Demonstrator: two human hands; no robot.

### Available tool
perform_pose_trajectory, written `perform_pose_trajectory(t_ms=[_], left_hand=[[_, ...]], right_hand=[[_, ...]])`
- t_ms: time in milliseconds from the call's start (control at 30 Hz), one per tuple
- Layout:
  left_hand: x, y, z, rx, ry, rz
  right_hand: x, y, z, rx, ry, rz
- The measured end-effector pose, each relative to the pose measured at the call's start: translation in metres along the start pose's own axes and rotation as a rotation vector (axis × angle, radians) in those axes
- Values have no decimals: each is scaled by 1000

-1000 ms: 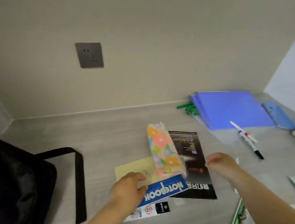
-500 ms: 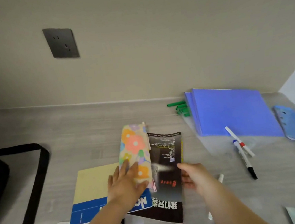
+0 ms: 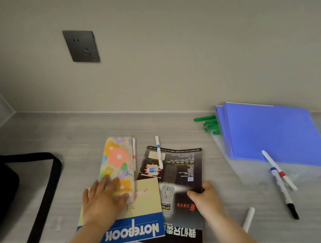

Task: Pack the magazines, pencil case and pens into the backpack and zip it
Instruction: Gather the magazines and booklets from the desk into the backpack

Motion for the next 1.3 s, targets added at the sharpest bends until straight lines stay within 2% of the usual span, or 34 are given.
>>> perform_pose_trajectory(t_ms=[33,100,167,200,267,333,433,667,767,900,1000,1067,1167,1300], left_hand=[[1,2,-3,7,5,-2],[0,12,-10,25,53,19],[-6,32,-11,67,124,114],[-12,46,-8,83,135,193],[-23,71,8,105,69,342],[-31,81,29,152,-41,400],[-31,77,43,224,-101,394],[-20,71,40,196,-161,358],[-17,70,40,190,-170,364],[-17,70,41,190,-166,362],[-17,69,42,187,-172,358],[-16,70,41,186,-172,356],[-16,70,37,177,-159,351],[-18,69,35,202,-213,356]], right_hand=[[0,-2,0,37,22,-18],[1,-7,-1,-48,38,-83],[1,-11,-1,-228,73,-141],[-1,-14,-3,-226,92,-168],[-3,-18,-5,-81,85,-187],[-4,-23,-15,69,109,-178],[2,-18,-37,193,124,-111],[9,14,-52,407,111,122],[9,10,-44,470,40,151],[14,9,-43,532,35,191],[17,6,-41,605,-69,276],[19,1,-42,465,-142,239],[18,-13,-42,167,-179,80],[4,-56,-67,26,-96,-163]])
Point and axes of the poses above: each hand's wrist, its own x-axis towards the middle knuckle, its own z-axis out of the palm, y = z × x, the point moved 7 cm from there along x, towards the middle knuckle
